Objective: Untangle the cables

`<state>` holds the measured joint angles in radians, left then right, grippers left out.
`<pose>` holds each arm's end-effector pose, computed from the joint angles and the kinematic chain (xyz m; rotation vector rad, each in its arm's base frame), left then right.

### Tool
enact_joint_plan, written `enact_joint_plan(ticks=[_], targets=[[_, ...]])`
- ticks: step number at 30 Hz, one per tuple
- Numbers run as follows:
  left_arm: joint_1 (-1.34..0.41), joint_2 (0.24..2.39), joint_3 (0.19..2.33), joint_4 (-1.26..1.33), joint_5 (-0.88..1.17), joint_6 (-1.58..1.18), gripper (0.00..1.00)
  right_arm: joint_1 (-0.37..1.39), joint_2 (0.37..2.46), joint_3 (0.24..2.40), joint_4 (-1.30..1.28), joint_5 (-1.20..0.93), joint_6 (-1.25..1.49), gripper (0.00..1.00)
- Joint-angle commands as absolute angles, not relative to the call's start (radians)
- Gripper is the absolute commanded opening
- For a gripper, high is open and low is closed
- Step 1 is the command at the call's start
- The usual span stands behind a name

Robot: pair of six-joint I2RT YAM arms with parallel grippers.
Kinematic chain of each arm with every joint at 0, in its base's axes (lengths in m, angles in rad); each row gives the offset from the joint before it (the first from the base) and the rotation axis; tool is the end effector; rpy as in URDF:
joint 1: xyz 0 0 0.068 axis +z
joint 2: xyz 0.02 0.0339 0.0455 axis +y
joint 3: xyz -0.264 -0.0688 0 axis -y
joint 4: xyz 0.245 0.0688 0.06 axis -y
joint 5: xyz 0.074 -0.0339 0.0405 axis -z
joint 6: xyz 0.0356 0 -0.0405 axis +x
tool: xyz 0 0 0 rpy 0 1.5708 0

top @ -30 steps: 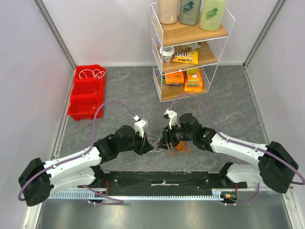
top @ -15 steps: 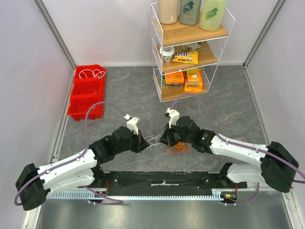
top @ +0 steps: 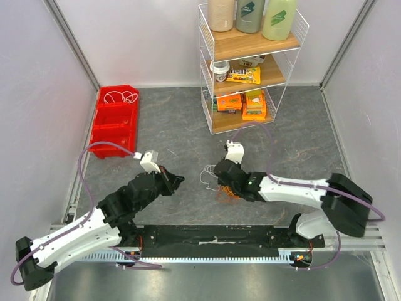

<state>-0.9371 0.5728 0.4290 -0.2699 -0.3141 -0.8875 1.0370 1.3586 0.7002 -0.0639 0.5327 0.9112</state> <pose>0.0965 -0.1127 0.2375 -0.1619 2.0641 -0.8642 0.1547 0.2262 0.1999 0.1324 2.2149 0.4852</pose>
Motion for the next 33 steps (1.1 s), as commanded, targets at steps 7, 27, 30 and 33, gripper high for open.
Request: enact_joint_plan(ticks=[7,27,30,33], targets=[[-0.931,0.526,0.434,-0.227,-0.201,-0.789,0.02,1.077,1.467,0.773,-0.033,0.646,0.792,0.00],[-0.923,0.782,0.661,-0.250,0.235,-0.405,0.55,1.003,1.124,0.718,-0.083,-0.302,0.304,0.00],[-0.925,0.804,0.652,-0.276,0.200,-0.396,0.55,1.005,1.127,0.723,-0.084,-0.310,0.305,0.00],[-0.925,0.804,0.638,-0.287,0.172,-0.400,0.49,1.005,1.120,0.718,-0.083,-0.310,0.305,0.00]])
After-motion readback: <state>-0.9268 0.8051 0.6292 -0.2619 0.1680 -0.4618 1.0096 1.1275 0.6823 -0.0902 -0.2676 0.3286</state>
